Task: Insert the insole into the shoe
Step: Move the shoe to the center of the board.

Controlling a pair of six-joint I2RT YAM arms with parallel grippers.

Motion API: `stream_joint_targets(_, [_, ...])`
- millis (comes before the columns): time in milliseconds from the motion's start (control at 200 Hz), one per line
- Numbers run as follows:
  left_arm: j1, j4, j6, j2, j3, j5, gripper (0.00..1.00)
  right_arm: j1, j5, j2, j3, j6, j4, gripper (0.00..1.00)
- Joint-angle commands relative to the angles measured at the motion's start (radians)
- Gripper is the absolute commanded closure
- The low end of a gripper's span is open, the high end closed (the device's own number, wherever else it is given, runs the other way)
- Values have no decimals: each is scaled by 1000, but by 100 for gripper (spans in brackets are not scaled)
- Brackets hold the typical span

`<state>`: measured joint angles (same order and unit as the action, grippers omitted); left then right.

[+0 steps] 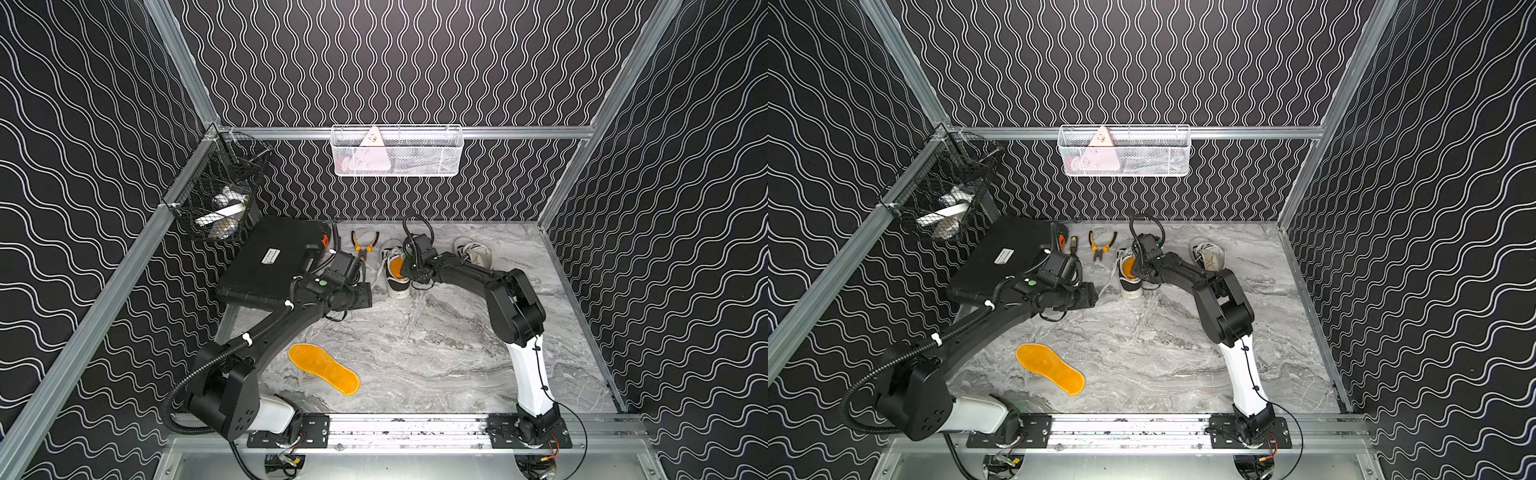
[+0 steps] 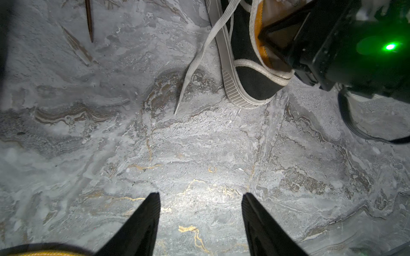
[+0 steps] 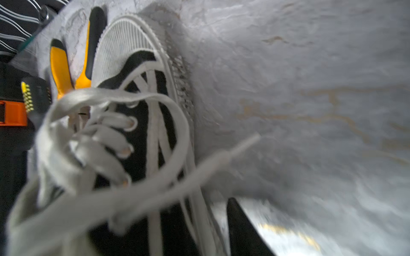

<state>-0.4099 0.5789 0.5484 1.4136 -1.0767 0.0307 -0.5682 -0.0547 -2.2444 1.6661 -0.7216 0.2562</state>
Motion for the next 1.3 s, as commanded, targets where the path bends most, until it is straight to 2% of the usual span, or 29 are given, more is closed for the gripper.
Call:
stream_joint_targets(0, [2, 9, -2, 2, -11, -4, 37, 2, 7, -38, 31, 39, -41, 75])
stream_joint_targets(155, [2, 10, -1, 8, -11, -5, 37, -1, -56, -97, 84, -53, -53, 81])
stream_joint_targets(255, [2, 12, 0, 12, -15, -6, 37, -1, -110, -149, 150, -93, -23, 81])
stream_joint_targets(315, [2, 14, 0, 14, -20, -7, 37, 1, -116, -179, 184, -93, -20, 78])
stream_joint_targets(365, [2, 14, -3, 17, -21, -9, 37, 4, -106, -192, 212, -84, -7, 69])
stream_joint_targets(480, [3, 11, -8, 15, -18, -22, 37, 11, -70, -123, 191, -12, 3, 53])
stream_joint_targets(555, [2, -4, -10, 13, -8, -26, 37, 31, 5, -11, 114, 42, -45, 46])
stream_joint_targets(635, [3, -15, -15, 25, -7, -26, 37, 58, 77, 107, 84, 141, -17, 42])
stream_joint_targets(751, [2, -27, -22, 42, -15, -20, 38, 106, 53, 256, 54, 316, 128, 41])
stream_joint_targets(876, [2, -49, -28, 36, -9, -11, 38, 256, -13, 352, -40, 444, 250, 42])
stream_joint_targets(1056, [2, -53, -44, 53, -20, 10, 38, 359, -75, 431, -165, 503, 298, 42])
stream_joint_targets(1296, [2, -78, -28, 75, -34, 34, 38, 407, -14, 383, -202, 548, 263, 41])
